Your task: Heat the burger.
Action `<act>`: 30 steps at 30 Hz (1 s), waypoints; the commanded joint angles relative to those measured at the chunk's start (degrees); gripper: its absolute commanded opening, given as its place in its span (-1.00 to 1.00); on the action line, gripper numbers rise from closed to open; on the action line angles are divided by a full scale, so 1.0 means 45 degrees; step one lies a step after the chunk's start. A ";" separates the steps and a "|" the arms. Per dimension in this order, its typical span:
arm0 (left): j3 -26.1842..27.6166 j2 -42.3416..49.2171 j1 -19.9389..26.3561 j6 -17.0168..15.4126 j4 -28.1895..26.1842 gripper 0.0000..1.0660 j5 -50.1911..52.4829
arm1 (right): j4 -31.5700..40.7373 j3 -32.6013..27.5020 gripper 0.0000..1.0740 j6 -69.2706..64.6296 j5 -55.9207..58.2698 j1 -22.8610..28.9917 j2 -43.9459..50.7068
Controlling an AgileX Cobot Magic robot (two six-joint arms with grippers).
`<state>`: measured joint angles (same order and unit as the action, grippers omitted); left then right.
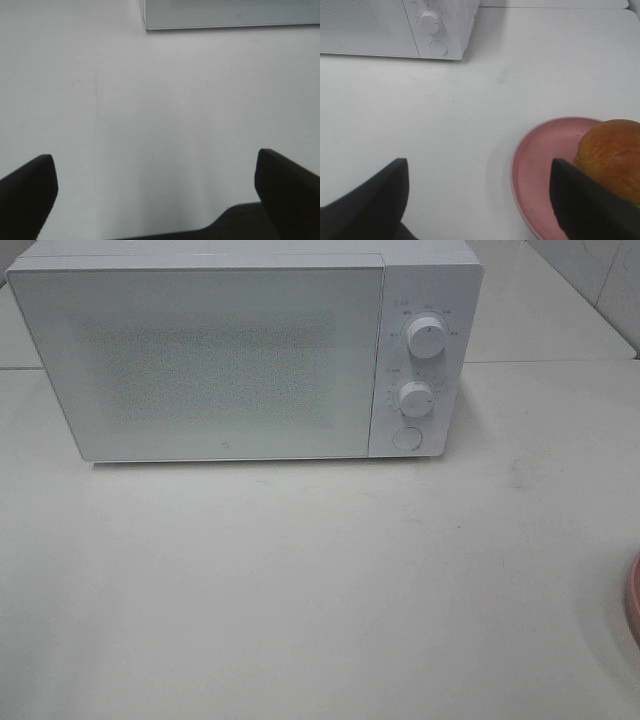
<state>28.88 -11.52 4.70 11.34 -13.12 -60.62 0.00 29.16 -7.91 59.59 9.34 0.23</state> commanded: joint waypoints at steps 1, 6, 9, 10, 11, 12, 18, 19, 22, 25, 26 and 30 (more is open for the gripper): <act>-0.0013 0.0407 0.0038 -0.0064 0.0000 0.89 0.0153 | 0.0000 -0.0025 0.40 0.0191 -0.0038 -0.0102 0.0318; -0.0013 0.1350 0.0038 -0.0051 -0.0051 0.89 0.0153 | 0.0000 -0.0025 0.40 0.0191 -0.0038 -0.0102 0.0318; -0.0013 0.2139 0.0038 -0.0051 -0.0051 0.89 0.0153 | 0.0000 -0.0025 0.40 0.0191 -0.0038 -0.0102 0.0318; -0.0013 0.2725 0.0038 -0.0013 -0.0051 0.89 0.0153 | 0.0000 -0.0025 0.40 0.0191 -0.0038 -0.0102 0.0318; -0.0013 0.2725 0.0038 -0.0013 -0.0051 0.89 0.0153 | 0.0000 -0.0025 0.40 0.0191 -0.0038 -0.0102 0.0318; -0.0013 0.3018 0.0038 0.0013 -0.0051 0.89 0.0153 | 0.0000 -0.0025 0.40 0.0191 -0.0038 -0.0102 0.0318; -0.0013 0.2928 0.0038 0.0025 -0.0102 0.89 0.0166 | 0.0000 -0.0025 0.40 0.0191 -0.0038 -0.0102 0.0293; -0.0013 0.2928 0.0038 0.0025 -0.0102 0.89 0.0166 | 0.0000 -0.0025 0.40 0.0191 -0.0038 -0.0102 0.0293; -0.0013 0.2928 0.0038 0.0025 -0.0102 0.89 0.0166 | 0.0000 -0.0025 0.40 0.0191 -0.0038 -0.0102 0.0280; -0.0013 0.2928 0.0038 0.0025 -0.0115 0.89 0.0166 | 0.0000 -0.0025 0.40 0.0191 -0.0038 -0.0102 0.0267; -0.0013 0.2928 0.0038 0.0025 -0.0115 0.89 0.0166 | 0.0000 -0.0025 0.40 0.0191 -0.0038 -0.0102 0.0229; -0.0013 0.2903 0.0038 0.0025 -0.0102 0.89 0.0166 | 0.0000 -0.0025 0.40 0.0191 -0.0038 -0.0102 0.0216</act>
<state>28.88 0.29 4.70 11.34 -13.24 -60.56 0.00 29.16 -7.91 59.53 9.34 0.23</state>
